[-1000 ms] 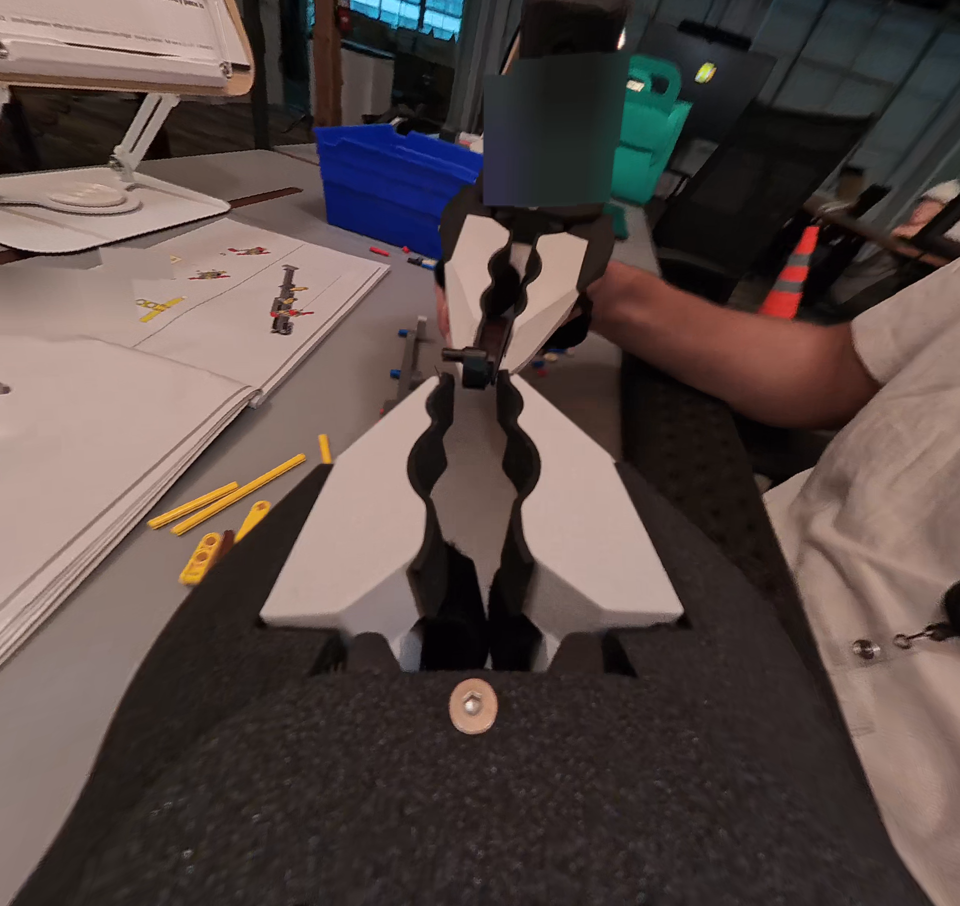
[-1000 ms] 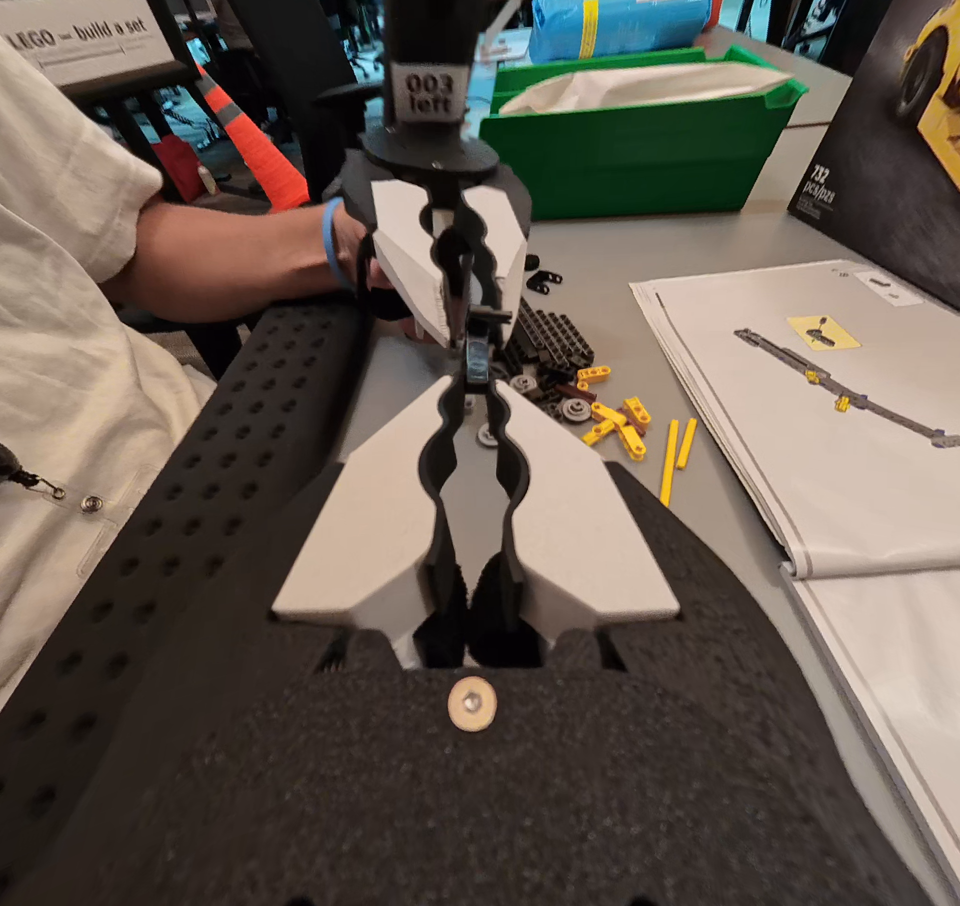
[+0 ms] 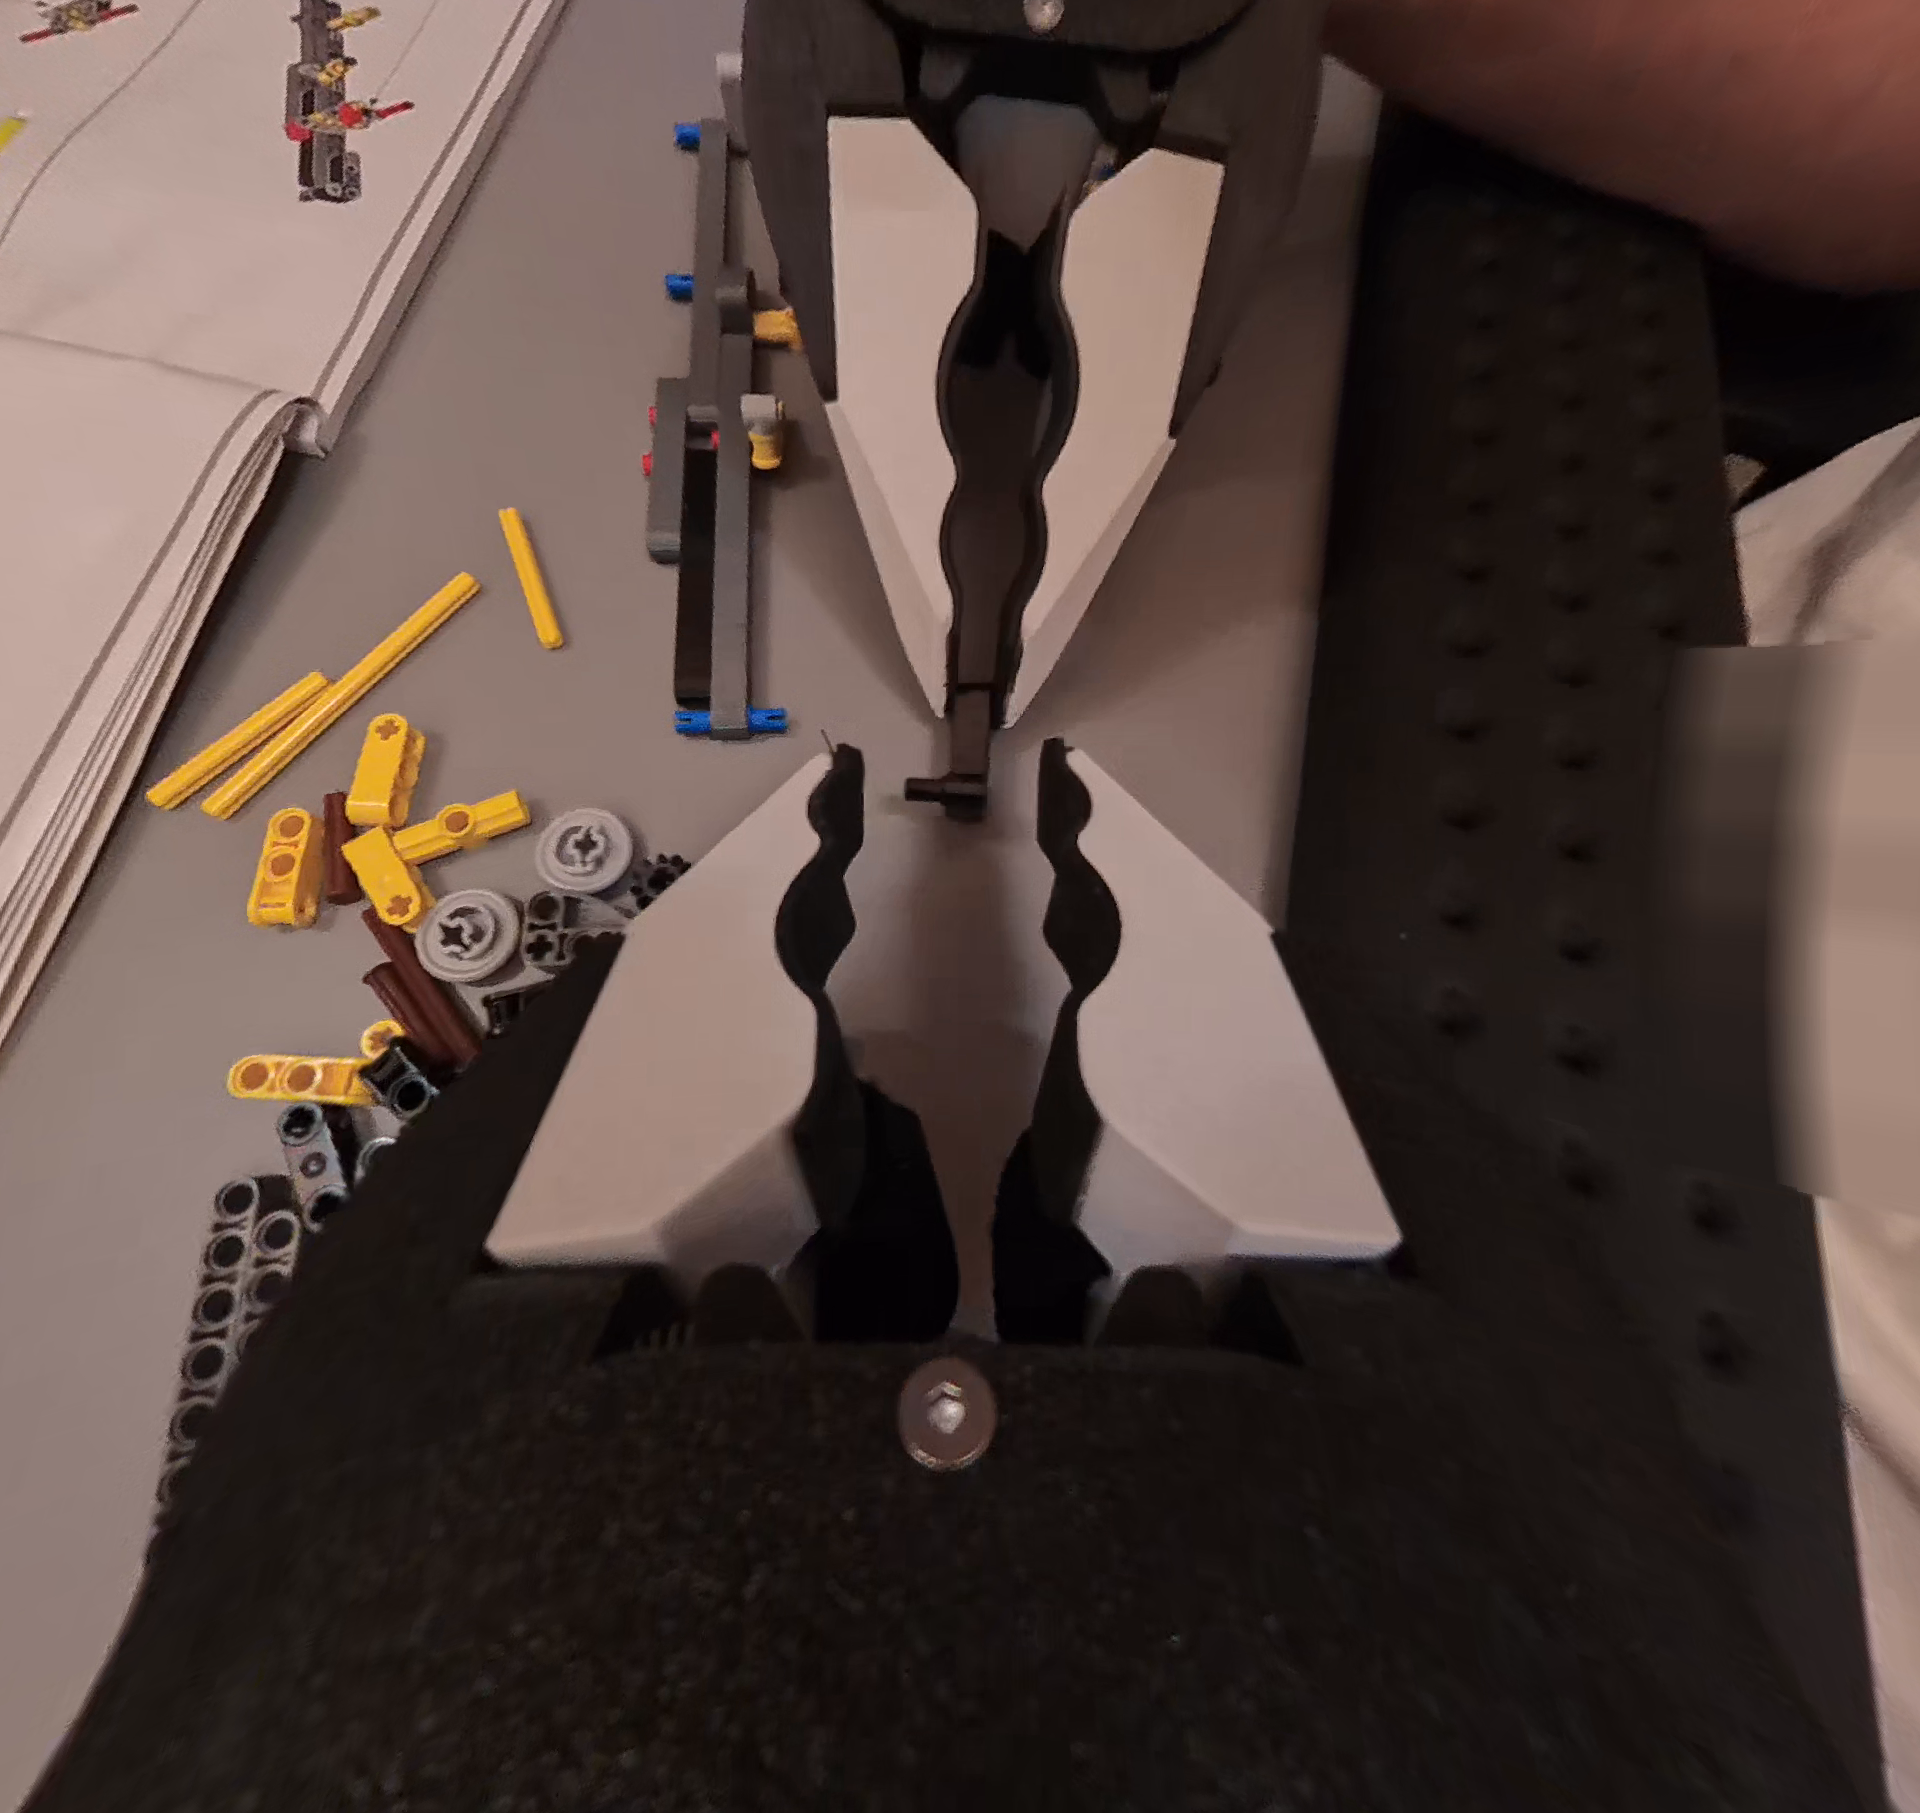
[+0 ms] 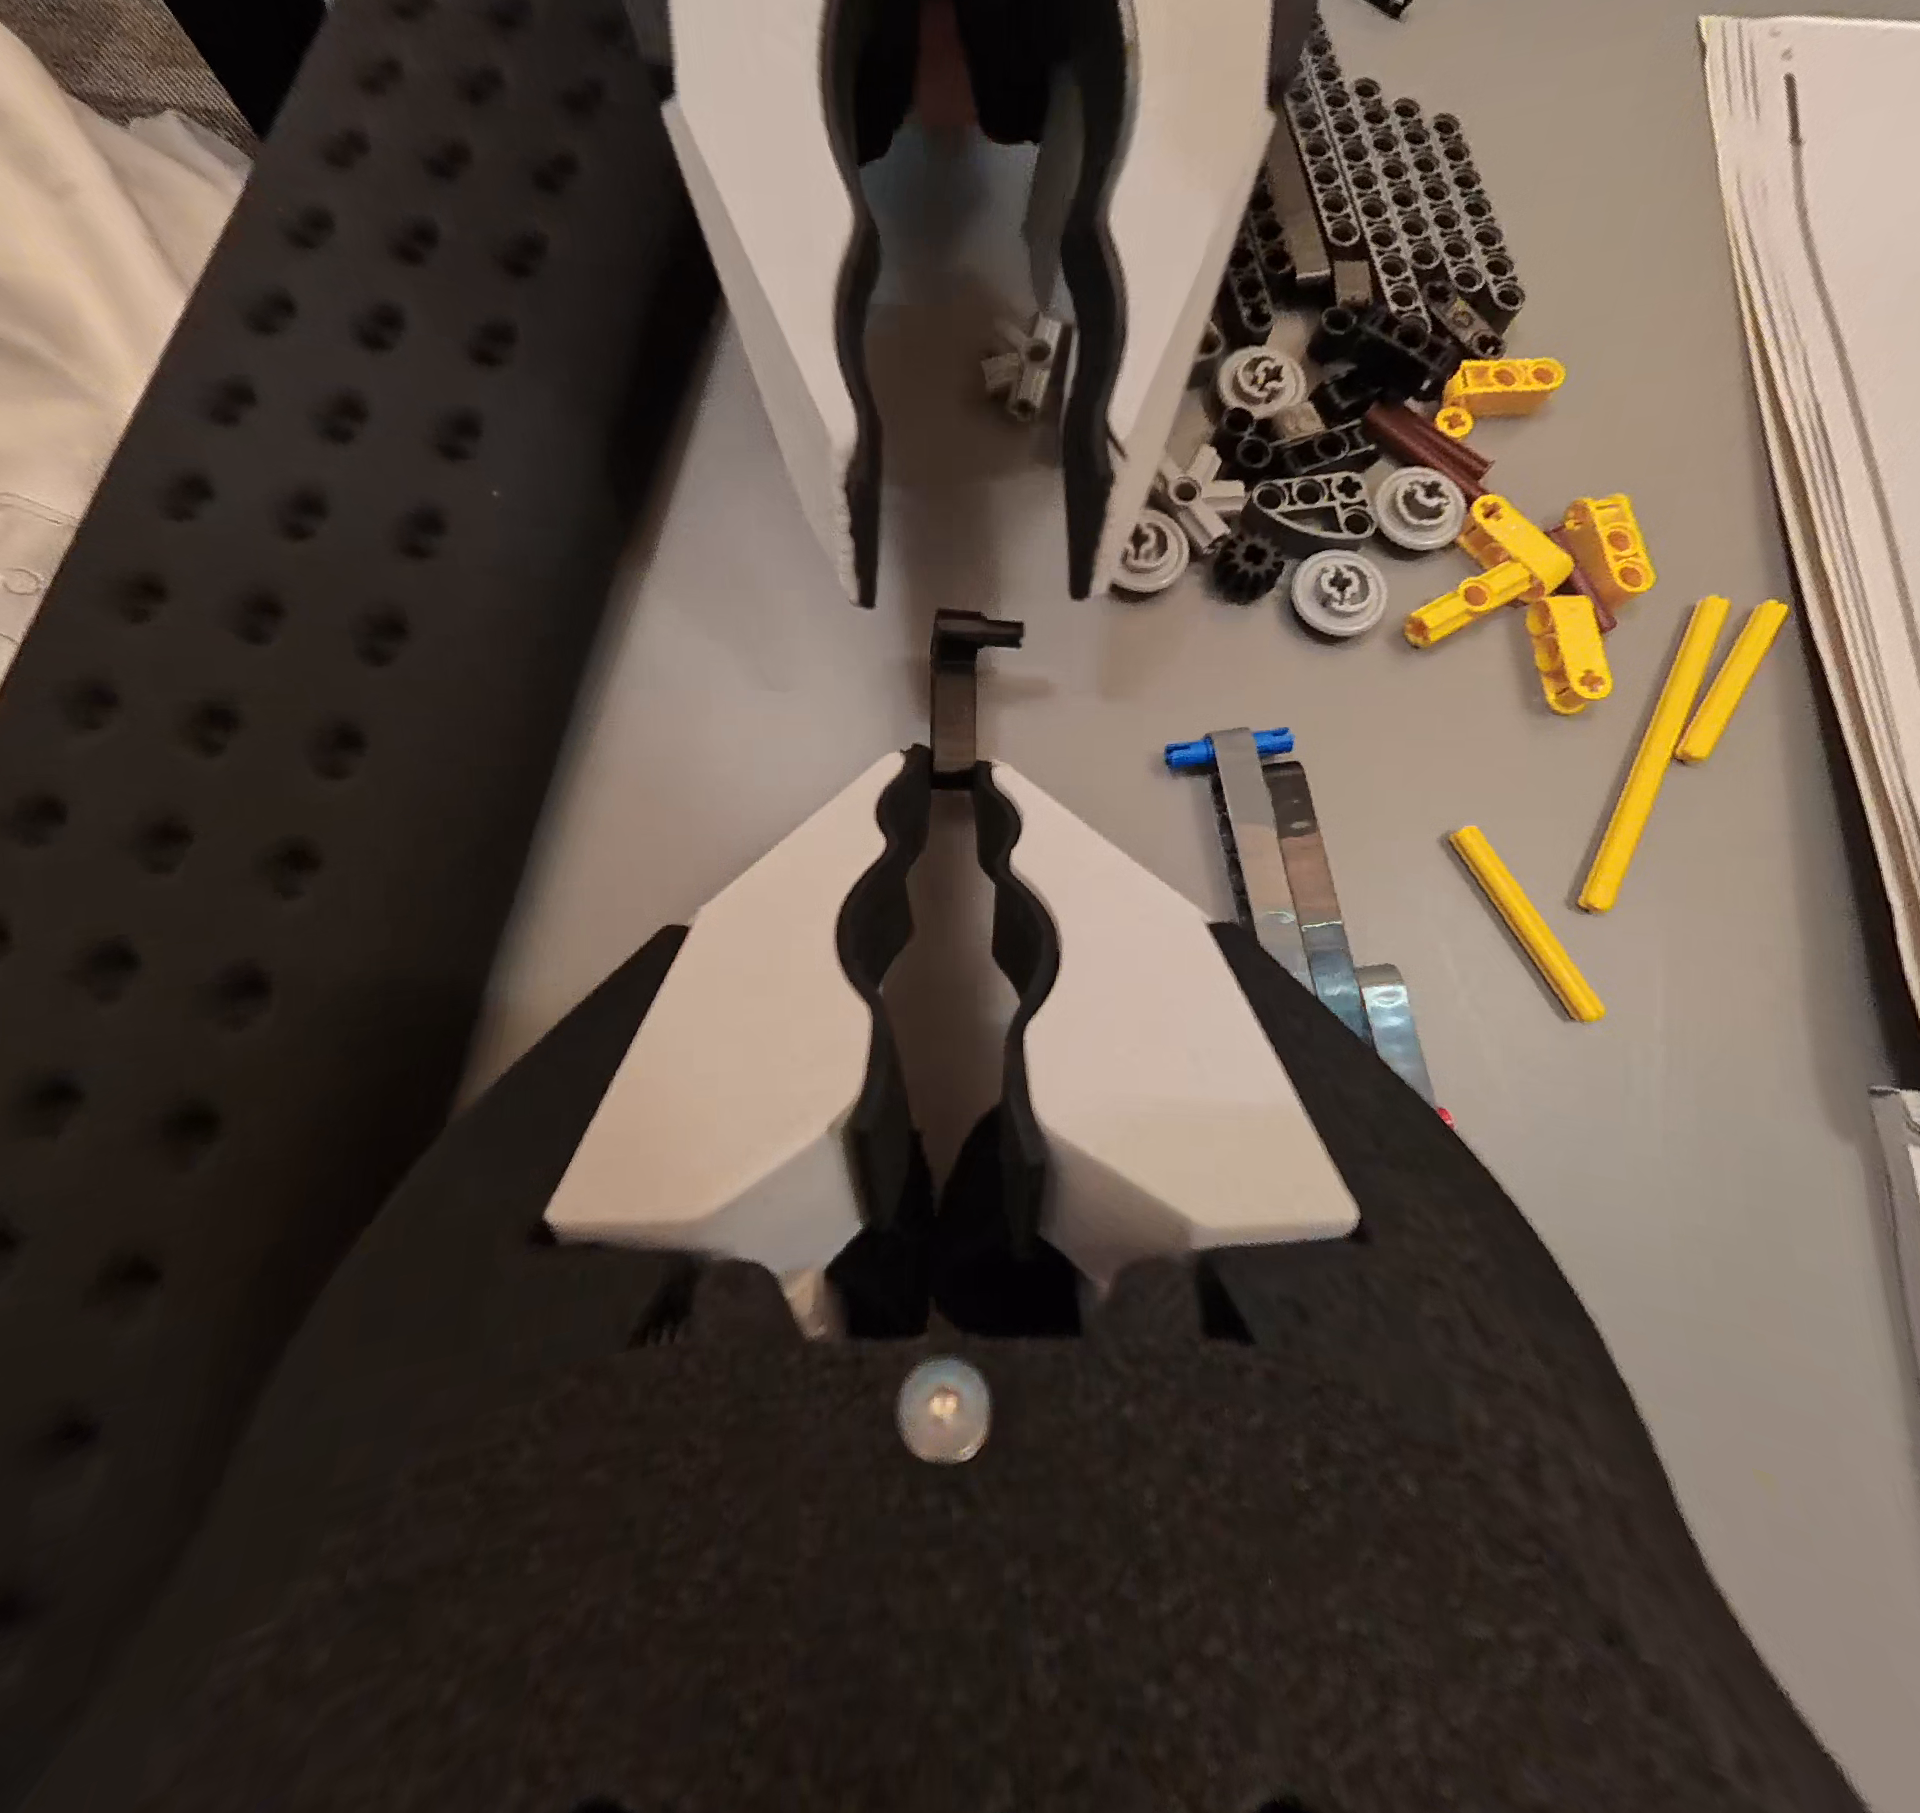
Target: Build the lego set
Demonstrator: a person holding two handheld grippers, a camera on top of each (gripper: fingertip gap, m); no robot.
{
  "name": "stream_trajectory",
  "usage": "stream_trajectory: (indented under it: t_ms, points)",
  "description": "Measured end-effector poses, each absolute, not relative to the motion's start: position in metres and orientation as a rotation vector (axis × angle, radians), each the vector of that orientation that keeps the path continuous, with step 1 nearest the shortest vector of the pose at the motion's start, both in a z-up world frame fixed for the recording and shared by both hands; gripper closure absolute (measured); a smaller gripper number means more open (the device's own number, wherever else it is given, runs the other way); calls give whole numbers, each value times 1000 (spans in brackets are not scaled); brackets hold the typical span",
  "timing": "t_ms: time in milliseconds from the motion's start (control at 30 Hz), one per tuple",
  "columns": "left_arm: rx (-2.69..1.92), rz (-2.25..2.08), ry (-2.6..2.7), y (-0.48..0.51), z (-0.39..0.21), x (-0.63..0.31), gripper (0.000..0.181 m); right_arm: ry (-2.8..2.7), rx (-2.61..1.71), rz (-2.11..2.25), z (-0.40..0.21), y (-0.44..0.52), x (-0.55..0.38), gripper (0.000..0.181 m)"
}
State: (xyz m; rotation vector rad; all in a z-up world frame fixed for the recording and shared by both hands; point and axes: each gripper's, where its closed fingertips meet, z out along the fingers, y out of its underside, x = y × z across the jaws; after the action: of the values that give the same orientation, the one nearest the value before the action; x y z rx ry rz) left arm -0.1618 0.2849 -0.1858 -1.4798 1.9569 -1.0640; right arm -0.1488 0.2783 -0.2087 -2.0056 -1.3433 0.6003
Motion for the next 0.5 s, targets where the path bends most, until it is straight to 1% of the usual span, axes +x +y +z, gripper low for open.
stream_trajectory:
  t_ms: [100,167,267,300,400,433,500]
  points:
    - [-1482,-1025,1984,287,-193,-157,149,-1351,-2012,556,-213,281,-147,174]
    - [-1474,-1011,2010,287,-196,-156,157,-1352,-2011,535,-213,283,-145,174]
    - [-1475,-946,2040,293,-201,-156,162,-1348,-2013,539,-213,283,-144,174]
    - [-1472,-927,2058,294,-203,-156,167,-1345,-2015,534,-213,284,-143,174]
    - [-1443,-882,2088,295,-204,-155,167,-1327,-2023,531,-213,286,-141,174]
    - [-1442,-876,2090,296,-205,-154,167,-1321,-2024,525,-213,287,-140,173]
    - [-1449,-867,2089,299,-205,-153,167,-1309,-2033,509,-213,289,-138,164]
